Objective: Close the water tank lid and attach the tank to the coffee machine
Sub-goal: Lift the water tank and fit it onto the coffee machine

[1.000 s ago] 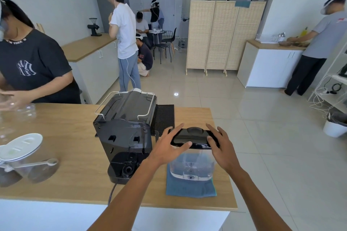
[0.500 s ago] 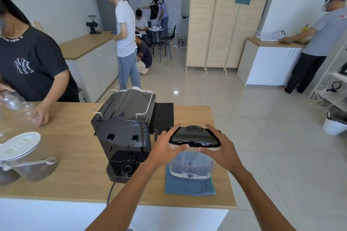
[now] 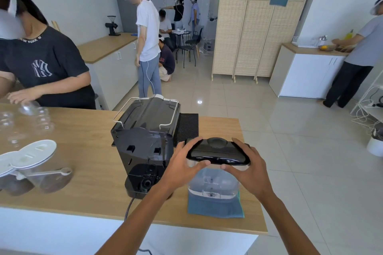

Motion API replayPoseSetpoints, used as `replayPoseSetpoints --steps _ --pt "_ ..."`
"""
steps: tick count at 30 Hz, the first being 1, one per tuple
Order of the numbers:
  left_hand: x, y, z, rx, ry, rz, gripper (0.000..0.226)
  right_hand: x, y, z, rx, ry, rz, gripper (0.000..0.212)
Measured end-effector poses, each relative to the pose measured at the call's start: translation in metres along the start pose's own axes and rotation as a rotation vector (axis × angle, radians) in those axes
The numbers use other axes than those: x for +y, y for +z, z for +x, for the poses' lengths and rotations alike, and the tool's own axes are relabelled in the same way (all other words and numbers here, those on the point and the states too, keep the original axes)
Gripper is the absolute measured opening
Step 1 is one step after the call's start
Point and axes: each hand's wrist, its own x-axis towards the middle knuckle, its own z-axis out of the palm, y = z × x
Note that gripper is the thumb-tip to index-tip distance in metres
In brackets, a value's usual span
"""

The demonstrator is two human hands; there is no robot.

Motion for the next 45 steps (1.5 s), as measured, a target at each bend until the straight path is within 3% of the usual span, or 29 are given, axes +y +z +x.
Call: replayPoseSetpoints --steps 10,20,30,45 --pt "0.015 -0.068 -0.037 0.184 0.100 -0.097 0.085 -0.071 0.025 -0.001 0.008 -0.063 0.093 0.087" --pt "-0.019 -0.143 -0.058 0.277 0.102 -0.083 0.086 -0.132 0.095 0.012 -0.032 -0.081 0.142 0.093" --pt "-0.061 -0.192 -0.052 0.243 0.055 -0.058 0.101 -0.156 0.164 0.025 -0.042 -0.004 0.103 0.115" --pt "-0.105 -0.204 -0.024 0.107 0.018 -0.044 0.108 -0.152 0.201 0.028 0.026 0.066 0.055 0.114"
